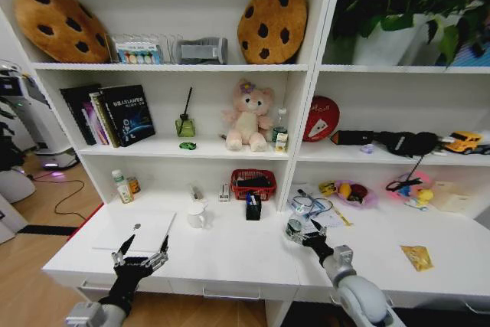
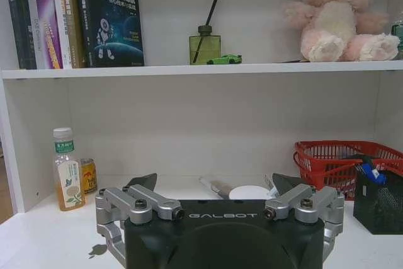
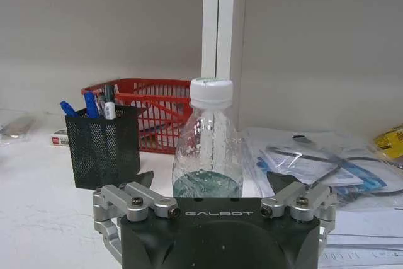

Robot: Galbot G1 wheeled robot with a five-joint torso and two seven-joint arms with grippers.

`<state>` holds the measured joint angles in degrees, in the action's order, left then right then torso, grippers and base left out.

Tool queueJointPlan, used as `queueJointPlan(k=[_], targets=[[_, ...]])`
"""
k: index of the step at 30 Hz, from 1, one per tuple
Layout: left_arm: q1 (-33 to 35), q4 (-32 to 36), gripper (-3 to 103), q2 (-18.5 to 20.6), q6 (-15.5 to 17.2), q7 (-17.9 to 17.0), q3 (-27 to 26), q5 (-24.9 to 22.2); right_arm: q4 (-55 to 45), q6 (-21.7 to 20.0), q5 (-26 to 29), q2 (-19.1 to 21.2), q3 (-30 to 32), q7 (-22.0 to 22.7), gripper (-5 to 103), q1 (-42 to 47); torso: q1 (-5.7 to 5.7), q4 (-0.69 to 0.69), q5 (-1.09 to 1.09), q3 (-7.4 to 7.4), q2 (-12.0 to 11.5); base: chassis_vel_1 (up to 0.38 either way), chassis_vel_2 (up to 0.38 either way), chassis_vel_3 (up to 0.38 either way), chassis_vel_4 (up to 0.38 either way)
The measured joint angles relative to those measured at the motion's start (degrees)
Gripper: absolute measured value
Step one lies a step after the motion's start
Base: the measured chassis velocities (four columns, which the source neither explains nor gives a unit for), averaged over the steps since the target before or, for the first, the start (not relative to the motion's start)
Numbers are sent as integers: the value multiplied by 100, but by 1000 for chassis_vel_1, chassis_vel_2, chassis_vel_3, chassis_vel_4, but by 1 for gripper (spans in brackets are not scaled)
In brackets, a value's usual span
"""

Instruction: Organize the objects on the table.

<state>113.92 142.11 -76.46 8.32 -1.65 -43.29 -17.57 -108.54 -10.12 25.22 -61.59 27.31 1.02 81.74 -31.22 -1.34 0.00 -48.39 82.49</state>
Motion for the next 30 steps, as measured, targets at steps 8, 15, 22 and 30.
queueJointPlan(k=[8,15,22,30], targets=[[0,0,100,0,0,0,0,0,200,123,120,27,-89,-174,71,-137,0,0,0,0,0,0,0,0,0],[0,0,100,0,0,0,0,0,27,157,100,-20,90,-262,49,97,0,-1,0,0,0,0,0,0,0],[0,0,100,0,0,2,0,0,-829,456,-36,-209,670,-434,25,1107,0,2,0,0,0,0,0,0,0],[0,0,100,0,0,2,0,0,-1320,2780,-1184,-672,1419,-1258,23,3498,1,-3,-4,2,2,0,0,0,0]])
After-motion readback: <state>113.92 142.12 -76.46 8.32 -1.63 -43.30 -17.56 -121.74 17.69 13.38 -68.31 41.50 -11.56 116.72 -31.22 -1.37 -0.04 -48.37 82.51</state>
